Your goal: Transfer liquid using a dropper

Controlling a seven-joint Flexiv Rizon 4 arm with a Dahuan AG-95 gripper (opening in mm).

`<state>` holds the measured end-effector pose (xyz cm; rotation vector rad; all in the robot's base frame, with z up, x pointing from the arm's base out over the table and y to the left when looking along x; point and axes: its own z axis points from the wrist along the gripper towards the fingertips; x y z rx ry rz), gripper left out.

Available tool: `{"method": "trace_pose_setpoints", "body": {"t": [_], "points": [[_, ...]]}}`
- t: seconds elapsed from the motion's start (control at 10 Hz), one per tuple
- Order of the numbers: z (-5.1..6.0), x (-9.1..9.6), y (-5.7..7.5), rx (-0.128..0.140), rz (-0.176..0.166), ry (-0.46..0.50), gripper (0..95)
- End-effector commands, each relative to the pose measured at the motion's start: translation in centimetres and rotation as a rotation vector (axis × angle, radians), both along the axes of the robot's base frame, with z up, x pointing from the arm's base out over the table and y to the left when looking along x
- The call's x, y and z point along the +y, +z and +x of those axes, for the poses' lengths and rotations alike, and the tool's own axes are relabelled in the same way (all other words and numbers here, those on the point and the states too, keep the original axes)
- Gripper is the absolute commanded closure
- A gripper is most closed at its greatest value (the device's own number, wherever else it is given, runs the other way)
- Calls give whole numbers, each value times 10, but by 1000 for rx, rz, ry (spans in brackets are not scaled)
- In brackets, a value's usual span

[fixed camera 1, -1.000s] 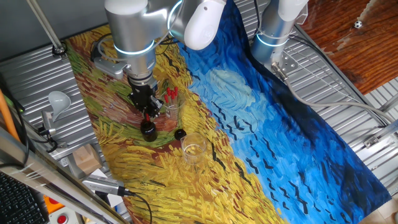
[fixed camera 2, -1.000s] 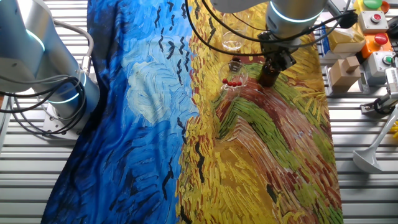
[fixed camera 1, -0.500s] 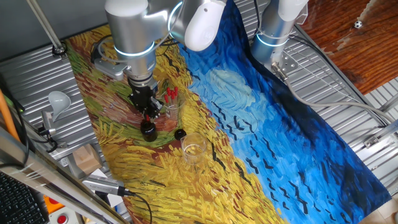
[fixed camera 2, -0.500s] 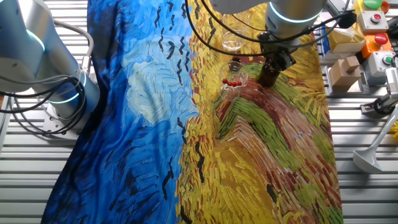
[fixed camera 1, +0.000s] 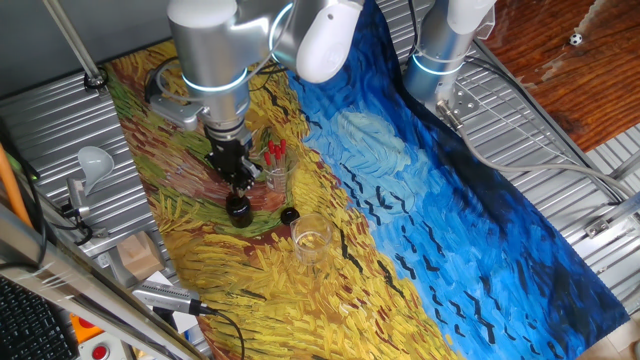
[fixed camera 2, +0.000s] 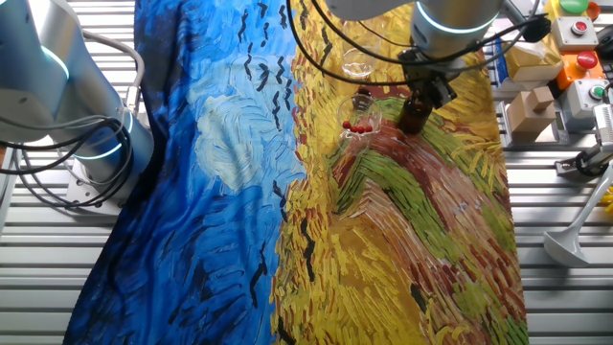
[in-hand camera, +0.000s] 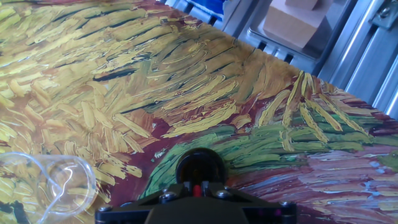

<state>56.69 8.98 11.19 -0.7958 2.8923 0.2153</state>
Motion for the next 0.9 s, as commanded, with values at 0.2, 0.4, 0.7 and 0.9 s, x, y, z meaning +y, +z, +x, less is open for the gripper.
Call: {"method": "trace_pose_setpoints", "body": {"t": [0.2,0.4,0.7,0.9], "points": [[1,0,0,1,-1,-1,950],[1,1,1,1,0,0,950],[0,1,6,3,-1,8,950],[0,1,10,4,-1,10,950]]}}
